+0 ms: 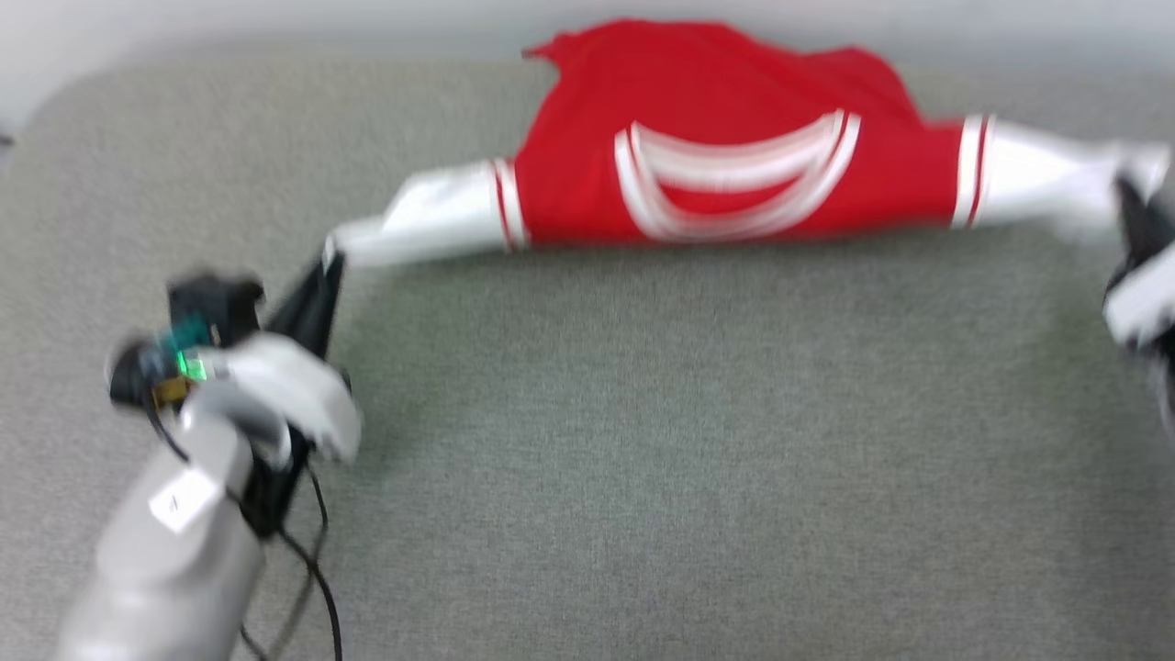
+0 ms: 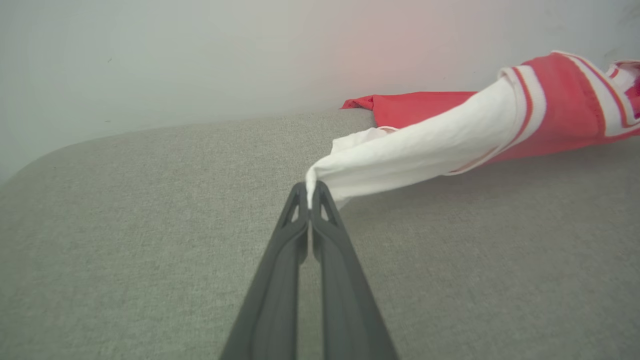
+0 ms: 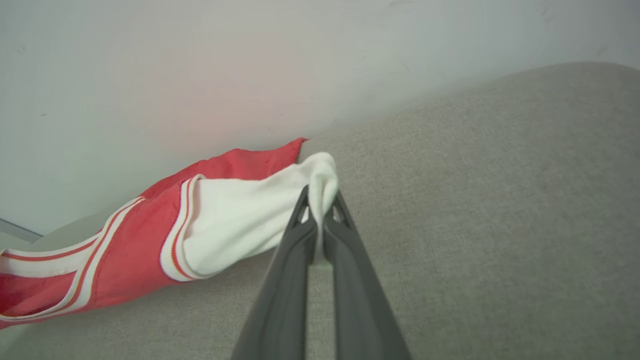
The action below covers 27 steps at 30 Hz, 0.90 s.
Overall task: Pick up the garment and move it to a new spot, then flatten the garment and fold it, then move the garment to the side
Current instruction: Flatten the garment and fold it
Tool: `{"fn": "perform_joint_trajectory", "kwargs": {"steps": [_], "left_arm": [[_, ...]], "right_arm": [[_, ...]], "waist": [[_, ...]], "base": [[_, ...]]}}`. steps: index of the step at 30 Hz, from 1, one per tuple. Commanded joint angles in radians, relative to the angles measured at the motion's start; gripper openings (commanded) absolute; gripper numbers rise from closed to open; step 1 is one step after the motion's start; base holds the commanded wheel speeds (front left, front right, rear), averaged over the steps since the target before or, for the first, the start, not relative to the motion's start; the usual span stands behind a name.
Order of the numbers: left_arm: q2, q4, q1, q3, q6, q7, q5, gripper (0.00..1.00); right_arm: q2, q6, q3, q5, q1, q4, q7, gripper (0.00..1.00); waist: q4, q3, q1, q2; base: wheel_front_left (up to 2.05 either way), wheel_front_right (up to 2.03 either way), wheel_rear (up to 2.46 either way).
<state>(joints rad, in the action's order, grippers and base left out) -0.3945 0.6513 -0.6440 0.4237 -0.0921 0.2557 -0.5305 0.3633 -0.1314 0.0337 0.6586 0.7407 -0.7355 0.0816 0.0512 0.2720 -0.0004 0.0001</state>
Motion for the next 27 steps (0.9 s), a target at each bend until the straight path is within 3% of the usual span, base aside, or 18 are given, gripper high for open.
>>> {"fn": "perform_joint_trajectory", "kwargs": {"steps": [1,17,27], "left_arm": [[0.003,-0.004,0.069,0.0,0.013,0.002,-0.013,0.0],[-0.02,-0.088,0.388,0.031,0.047,-0.05,-0.067,0.0],[-0.07,-0.21,0.551,0.041,0.059,-0.132,-0.112,0.0]], "right_arm": [[0.011,0.001,-0.002,0.031,-0.087,0.025,0.004,0.0],[0.078,0.002,-0.067,0.092,-0.469,0.151,0.011,0.0],[0.167,0.001,-0.136,0.142,-0.681,0.322,0.128,0.0]], "waist": [[0.0,-0.065,0.0004,-0.0001],[-0.012,-0.199,0.0004,-0.0001],[-0.017,-0.256,0.0004,-0.0001]], "base": [[0.0,0.0,0.0],[0.0,0.0,0.0],[0.0,0.0,0.0]]}}
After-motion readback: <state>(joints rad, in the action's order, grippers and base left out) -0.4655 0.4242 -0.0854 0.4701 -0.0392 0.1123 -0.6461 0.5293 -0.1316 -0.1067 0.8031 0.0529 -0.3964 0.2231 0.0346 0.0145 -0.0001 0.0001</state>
